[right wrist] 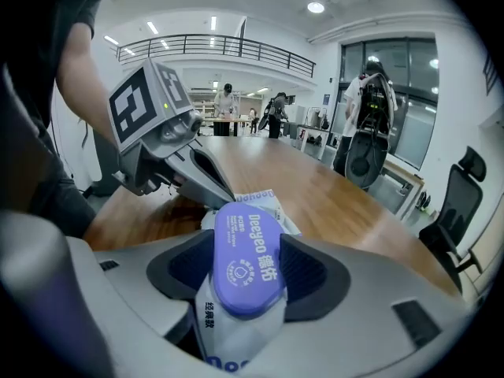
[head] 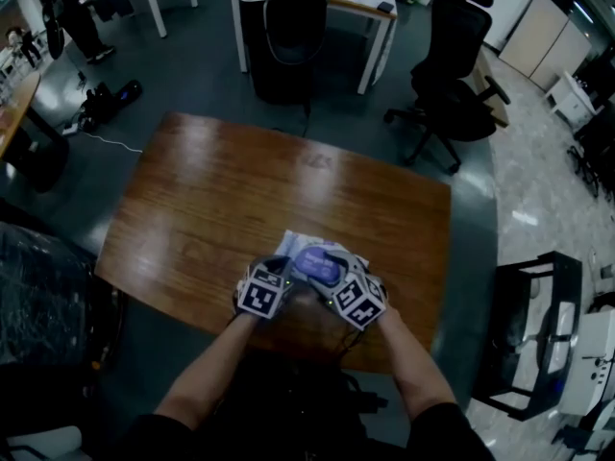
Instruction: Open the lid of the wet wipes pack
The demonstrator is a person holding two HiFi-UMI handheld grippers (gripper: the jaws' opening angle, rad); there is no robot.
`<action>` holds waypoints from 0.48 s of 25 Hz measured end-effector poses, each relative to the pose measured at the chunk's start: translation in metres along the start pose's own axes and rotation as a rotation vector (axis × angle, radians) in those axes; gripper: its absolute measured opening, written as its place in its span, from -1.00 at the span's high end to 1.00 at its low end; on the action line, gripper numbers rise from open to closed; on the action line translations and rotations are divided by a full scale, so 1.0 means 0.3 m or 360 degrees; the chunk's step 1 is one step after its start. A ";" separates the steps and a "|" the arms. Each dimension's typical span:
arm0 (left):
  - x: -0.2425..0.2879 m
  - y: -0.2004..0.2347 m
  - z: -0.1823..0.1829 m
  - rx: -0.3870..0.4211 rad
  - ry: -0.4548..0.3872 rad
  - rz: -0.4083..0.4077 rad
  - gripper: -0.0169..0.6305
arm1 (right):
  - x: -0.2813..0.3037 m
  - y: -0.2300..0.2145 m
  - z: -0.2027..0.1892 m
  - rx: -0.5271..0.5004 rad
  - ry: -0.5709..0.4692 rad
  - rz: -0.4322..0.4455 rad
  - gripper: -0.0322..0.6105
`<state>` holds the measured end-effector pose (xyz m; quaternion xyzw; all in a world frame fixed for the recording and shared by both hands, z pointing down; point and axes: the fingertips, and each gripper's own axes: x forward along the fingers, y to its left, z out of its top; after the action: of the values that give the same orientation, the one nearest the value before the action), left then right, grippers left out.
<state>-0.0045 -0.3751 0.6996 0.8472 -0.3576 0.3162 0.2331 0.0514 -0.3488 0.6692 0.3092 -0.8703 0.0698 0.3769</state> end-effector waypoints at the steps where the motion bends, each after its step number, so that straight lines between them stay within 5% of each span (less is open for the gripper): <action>1: 0.001 0.001 0.000 -0.0002 0.0001 0.0000 0.96 | 0.002 -0.001 -0.004 0.0023 0.0008 0.0023 0.04; 12: 0.004 -0.011 0.015 -0.0017 0.0027 -0.0066 0.96 | 0.001 -0.028 0.013 0.0269 0.0030 0.0316 0.08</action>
<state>0.0002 -0.3764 0.6968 0.8505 -0.3396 0.3165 0.2472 0.0540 -0.3571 0.6656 0.2516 -0.8840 0.1828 0.3489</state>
